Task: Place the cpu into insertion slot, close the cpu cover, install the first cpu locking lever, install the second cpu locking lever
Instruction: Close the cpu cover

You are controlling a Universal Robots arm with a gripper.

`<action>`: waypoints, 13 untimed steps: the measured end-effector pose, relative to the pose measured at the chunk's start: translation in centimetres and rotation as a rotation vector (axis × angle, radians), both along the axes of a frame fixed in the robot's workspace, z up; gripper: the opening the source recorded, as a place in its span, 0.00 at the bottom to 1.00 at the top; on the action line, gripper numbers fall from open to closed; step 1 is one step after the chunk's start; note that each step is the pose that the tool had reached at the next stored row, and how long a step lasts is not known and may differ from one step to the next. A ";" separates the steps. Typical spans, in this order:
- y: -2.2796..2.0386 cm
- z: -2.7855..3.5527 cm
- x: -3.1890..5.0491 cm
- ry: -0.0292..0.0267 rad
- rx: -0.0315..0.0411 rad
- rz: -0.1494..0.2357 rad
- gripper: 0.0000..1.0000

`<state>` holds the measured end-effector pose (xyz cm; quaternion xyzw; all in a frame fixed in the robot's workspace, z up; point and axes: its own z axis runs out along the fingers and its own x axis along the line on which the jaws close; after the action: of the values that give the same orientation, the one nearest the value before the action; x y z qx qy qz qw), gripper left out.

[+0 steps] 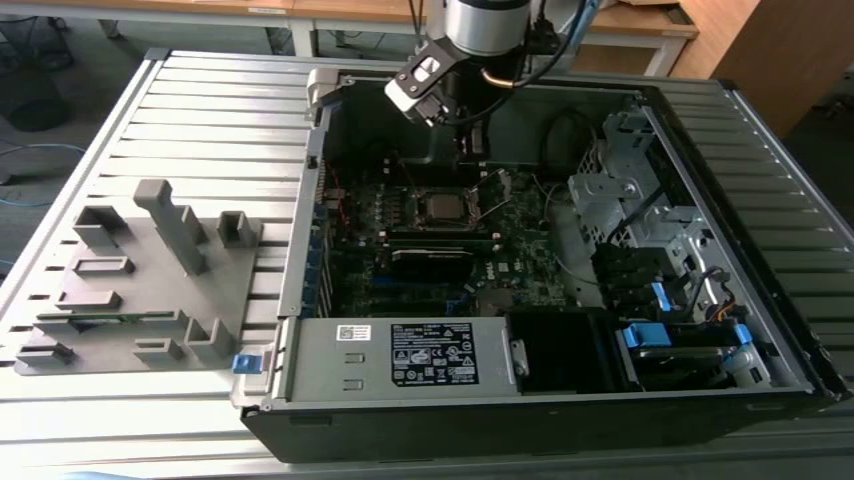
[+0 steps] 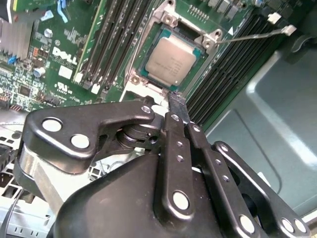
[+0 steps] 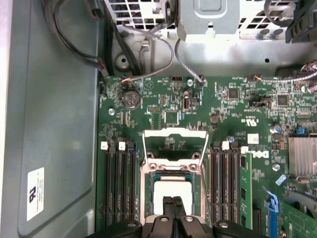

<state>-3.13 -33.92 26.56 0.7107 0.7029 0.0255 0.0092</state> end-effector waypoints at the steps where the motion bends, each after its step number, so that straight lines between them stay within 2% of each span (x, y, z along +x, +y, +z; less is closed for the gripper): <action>1: 0.00 0.00 0.16 0.0000 0.0000 0.000 0.10; 13: 0.00 -0.01 2.43 0.0000 0.0000 0.000 0.10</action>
<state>-0.70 -33.92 26.55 0.7107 0.7030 0.0255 0.0092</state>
